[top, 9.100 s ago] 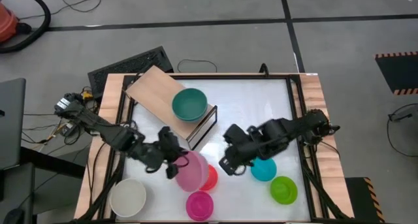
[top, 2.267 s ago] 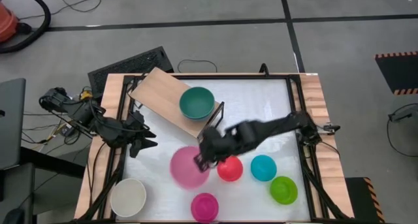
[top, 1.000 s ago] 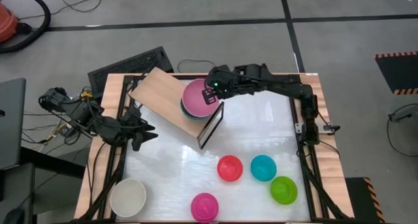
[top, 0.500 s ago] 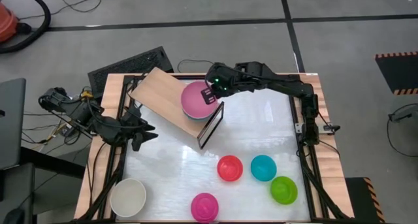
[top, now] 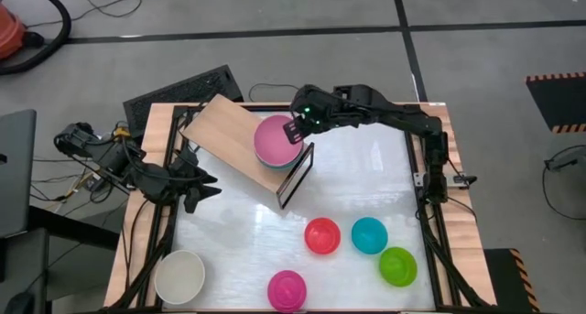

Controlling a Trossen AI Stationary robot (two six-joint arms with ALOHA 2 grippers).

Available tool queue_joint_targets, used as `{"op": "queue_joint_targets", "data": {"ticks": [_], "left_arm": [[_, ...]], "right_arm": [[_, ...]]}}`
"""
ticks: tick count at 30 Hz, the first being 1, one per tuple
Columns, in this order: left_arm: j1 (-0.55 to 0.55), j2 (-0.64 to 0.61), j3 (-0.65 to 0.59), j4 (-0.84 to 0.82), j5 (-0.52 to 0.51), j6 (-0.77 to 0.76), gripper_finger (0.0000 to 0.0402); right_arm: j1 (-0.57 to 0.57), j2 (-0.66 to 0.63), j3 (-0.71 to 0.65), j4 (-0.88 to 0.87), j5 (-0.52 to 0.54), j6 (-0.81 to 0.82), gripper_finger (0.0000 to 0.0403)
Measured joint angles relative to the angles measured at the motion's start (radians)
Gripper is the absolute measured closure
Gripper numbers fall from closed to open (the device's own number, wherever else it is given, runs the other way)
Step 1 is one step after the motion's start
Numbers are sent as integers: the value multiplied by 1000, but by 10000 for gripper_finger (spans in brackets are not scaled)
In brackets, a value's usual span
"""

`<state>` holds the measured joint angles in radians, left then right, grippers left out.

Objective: Place and stack bowls onto a shelf
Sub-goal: Stack the pink bowl on top of the green bowl on the shelf

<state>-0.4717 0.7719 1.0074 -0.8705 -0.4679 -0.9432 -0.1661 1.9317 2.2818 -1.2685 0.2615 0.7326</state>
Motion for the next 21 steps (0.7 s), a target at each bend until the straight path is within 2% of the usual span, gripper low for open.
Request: {"op": "queue_joint_targets", "data": {"ticks": [4, 7, 14, 16, 21], "left_arm": [[0, 0, 0, -10, 0, 0, 198], [0, 0, 0, -12, -1, 1, 198], [0, 0, 0, -14, -13, 2, 198], [0, 0, 0, -14, -14, 2, 198], [0, 0, 0, -16, -18, 2, 198]], "right_arm": [[13, -31, 0, 17, 48, 0, 236], [31, -39, 2, 38, 89, 0, 259], [26, -26, -6, 40, 81, -38, 382], [24, -19, -16, 34, 80, -56, 384], [19, -9, -17, 44, 53, -50, 358]]}}
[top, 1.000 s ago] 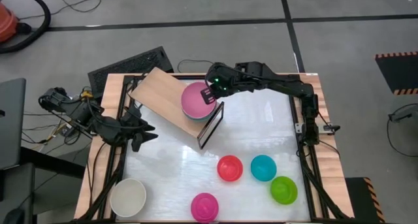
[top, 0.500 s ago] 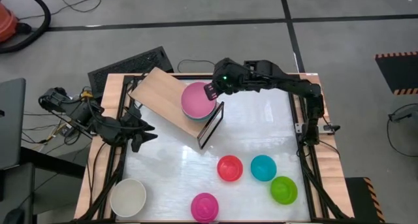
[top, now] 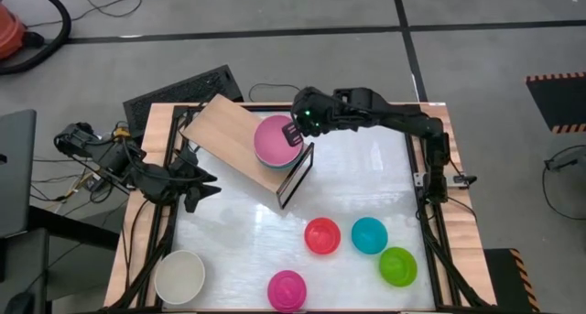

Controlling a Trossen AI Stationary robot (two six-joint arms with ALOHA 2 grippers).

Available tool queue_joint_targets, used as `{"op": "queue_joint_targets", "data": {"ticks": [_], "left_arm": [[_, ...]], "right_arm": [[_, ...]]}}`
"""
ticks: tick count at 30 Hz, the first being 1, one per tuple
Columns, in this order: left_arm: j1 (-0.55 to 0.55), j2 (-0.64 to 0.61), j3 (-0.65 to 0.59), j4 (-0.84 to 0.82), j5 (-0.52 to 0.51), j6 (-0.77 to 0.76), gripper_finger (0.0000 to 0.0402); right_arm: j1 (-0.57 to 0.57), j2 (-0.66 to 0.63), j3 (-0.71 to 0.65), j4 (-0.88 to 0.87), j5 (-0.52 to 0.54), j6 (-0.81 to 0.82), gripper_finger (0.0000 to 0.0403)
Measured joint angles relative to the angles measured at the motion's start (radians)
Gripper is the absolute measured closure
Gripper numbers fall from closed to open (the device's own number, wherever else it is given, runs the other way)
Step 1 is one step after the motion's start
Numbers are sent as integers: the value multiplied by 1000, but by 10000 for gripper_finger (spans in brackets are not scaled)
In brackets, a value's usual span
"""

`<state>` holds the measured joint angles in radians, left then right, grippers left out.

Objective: Place and stack bowls onto a shelf
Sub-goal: Stack the pink bowl on top of the green bowl on the shelf, then stack the white bowl on top of the pink bowl on the shelf

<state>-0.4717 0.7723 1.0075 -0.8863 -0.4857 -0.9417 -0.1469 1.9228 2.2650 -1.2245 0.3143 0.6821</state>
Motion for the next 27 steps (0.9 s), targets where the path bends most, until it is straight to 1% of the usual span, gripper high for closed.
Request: {"op": "queue_joint_targets", "data": {"ticks": [6, 10, 15, 19, 21, 24, 27], "left_arm": [[0, 0, 0, 0, -12, 0, 198], [0, 0, 0, -7, -12, 0, 198], [0, 0, 0, -23, -22, -3, 198], [0, 0, 0, -24, -6, -4, 198], [0, 0, 0, -37, 69, 10, 198], [-6, 9, -9, -99, 243, 46, 198], [-57, 25, -54, -116, 368, 54, 198]], "right_arm": [[-16, 17, 0, -9, -3, -21, 385], [-22, 15, 1, -5, -3, -27, 383], [-34, 16, 1, -9, -4, -14, 360], [-37, 16, 1, 5, -3, -14, 366], [-27, 16, 1, 10, -3, -14, 371], [-9, 9, 1, 11, -6, -15, 375], [11, -3, 1, 11, -6, -25, 372]]}}
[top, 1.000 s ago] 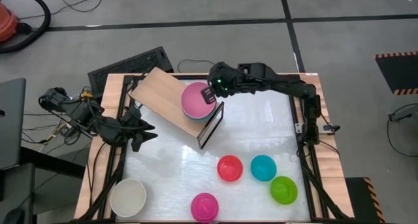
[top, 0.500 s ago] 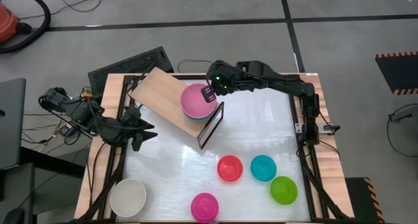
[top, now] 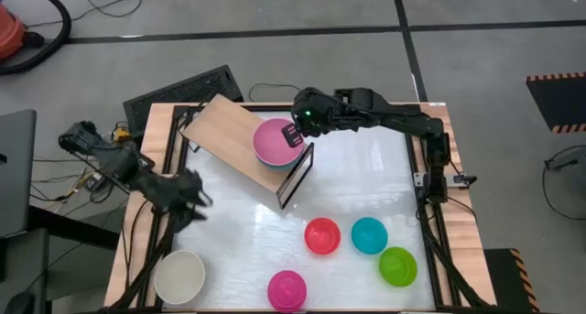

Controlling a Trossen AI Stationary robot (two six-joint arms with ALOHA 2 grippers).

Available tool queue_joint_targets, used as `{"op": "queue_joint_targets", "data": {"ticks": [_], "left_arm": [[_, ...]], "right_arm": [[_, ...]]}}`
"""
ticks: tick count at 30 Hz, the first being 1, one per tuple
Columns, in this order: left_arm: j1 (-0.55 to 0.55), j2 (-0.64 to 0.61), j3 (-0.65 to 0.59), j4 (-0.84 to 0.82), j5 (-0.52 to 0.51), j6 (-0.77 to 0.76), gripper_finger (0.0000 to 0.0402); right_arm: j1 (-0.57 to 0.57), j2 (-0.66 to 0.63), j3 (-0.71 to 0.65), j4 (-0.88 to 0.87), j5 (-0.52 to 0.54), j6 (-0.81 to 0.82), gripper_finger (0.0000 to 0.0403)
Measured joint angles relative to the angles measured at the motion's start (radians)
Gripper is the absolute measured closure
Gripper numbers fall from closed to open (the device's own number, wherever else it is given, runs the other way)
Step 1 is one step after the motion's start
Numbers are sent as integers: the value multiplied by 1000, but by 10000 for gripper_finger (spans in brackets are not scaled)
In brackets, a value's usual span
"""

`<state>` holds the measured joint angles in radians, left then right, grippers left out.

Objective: Place and stack bowls onto a shelf
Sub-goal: Stack the white bowl on top of the pink bowl on the shelf

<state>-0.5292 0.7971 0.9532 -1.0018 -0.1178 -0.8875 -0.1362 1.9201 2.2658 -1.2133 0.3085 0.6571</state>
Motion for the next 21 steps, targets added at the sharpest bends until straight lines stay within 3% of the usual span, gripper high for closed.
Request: {"op": "queue_joint_targets", "data": {"ticks": [10, 16, 21], "left_arm": [[-309, 86, -197, 94, 188, -25, 198], [-446, 152, -218, 122, 82, -51, 198], [-505, 258, -218, 170, 69, -40, 198]], "right_arm": [[34, -5, 0, -43, -20, -14, 359], [36, -5, 0, -52, -19, -13, 360], [36, -4, 0, -51, -19, -13, 360]]}}
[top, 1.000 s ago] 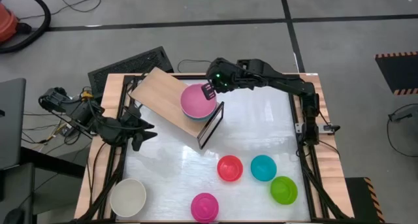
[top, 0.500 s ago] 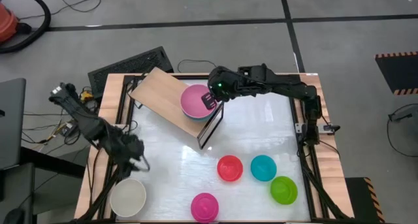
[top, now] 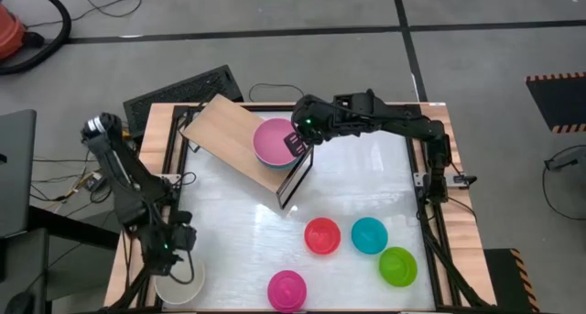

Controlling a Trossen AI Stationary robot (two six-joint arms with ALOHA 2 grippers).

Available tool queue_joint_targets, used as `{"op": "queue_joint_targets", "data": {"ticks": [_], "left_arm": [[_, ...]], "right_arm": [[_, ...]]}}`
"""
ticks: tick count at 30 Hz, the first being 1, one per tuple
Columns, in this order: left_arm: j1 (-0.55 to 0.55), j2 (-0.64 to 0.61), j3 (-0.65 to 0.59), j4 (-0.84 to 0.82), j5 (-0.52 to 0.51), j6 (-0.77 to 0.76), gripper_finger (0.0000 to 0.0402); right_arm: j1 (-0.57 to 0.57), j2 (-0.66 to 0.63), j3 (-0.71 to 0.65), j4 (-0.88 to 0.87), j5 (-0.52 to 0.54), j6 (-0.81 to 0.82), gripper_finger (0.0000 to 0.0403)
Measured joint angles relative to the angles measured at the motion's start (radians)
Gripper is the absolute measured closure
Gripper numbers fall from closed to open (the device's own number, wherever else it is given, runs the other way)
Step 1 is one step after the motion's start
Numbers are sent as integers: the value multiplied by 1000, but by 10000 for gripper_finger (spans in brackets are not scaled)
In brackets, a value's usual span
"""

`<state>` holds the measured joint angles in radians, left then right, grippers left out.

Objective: Place and stack bowls onto a shelf
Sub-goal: Stack the white bowl on top of the pink bowl on the shelf

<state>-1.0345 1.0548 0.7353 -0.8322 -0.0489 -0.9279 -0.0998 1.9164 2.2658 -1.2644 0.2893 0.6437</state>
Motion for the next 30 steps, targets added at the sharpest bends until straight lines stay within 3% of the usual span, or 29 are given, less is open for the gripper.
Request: {"op": "queue_joint_targets", "data": {"ticks": [9, 12, 18, 24, 30], "left_arm": [[-20, 218, 0, -40, 15, 35, 212], [-7, 255, 0, -36, 34, 31, 253], [44, 266, 1, -37, 7, -25, 386], [170, 265, 2, 0, -118, -123, 398], [342, 266, 1, 159, -203, -106, 401]], "right_arm": [[7, 2, 0, 0, 0, 2, 360], [17, 2, 0, 0, -15, 2, 360], [60, 2, 0, -32, -74, 43, 360], [186, 2, 0, -94, -77, 130, 360], [330, 2, 0, -191, -56, 288, 360]]}}
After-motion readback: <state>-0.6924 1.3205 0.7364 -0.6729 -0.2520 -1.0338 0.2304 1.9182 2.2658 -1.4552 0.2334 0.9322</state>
